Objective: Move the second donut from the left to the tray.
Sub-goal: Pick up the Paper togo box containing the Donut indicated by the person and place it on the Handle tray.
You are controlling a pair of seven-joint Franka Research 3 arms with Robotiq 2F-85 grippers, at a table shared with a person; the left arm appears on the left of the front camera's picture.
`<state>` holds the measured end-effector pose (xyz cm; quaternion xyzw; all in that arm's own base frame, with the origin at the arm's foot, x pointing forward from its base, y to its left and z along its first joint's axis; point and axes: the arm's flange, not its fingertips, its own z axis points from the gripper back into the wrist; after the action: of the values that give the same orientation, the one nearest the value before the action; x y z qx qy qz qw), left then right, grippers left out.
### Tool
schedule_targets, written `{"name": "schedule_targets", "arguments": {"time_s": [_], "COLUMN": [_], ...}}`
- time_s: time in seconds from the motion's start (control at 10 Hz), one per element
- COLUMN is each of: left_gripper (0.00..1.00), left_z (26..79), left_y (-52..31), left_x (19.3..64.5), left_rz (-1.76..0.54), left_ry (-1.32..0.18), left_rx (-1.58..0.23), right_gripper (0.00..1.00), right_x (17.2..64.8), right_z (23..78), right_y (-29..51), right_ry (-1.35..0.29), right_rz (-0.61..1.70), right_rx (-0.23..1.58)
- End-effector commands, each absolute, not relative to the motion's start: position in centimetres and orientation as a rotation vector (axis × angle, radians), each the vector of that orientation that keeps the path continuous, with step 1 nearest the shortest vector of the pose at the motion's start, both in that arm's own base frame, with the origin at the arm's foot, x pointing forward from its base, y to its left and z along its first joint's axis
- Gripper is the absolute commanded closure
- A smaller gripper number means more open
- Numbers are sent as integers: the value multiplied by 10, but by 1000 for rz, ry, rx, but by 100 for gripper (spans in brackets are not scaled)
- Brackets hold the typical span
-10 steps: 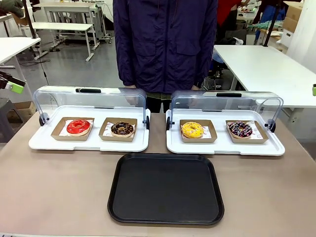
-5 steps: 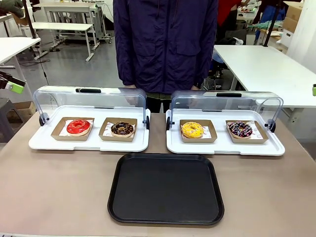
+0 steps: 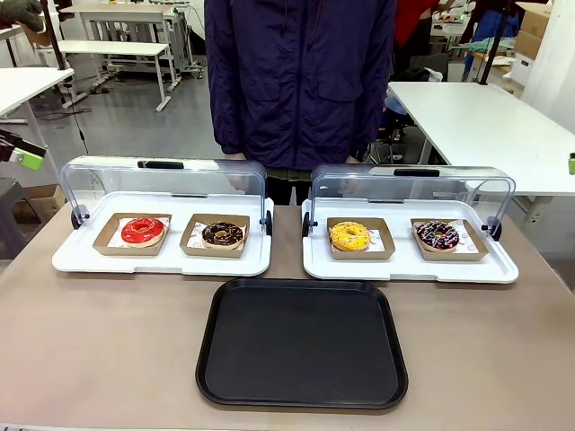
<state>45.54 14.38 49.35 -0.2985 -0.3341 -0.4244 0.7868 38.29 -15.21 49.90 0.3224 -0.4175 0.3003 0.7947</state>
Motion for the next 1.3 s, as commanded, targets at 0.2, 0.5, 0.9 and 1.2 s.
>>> {"name": "schedule_targets", "arguments": {"time_s": [0.2, 0.5, 0.9, 1.2], "left_gripper": [0, 0, 0, 0], "left_z": [494, 494, 494, 494], "left_y": [143, 143, 143, 143], "left_x": [455, 455, 455, 455], "left_rz": [-921, -921, -921, -921], "left_ry": [-724, -724, -724, -724], "left_rx": [-653, -653, -653, -653], "right_gripper": [0, 0, 0, 0], "right_x": [387, 387, 387, 387], "right_z": [500, 500, 500, 500], "right_y": [-153, -153, -153, -153], "right_ry": [-928, -928, -928, -928], "right_rz": [663, 663, 663, 663], "right_rx": [696, 696, 696, 696]}}
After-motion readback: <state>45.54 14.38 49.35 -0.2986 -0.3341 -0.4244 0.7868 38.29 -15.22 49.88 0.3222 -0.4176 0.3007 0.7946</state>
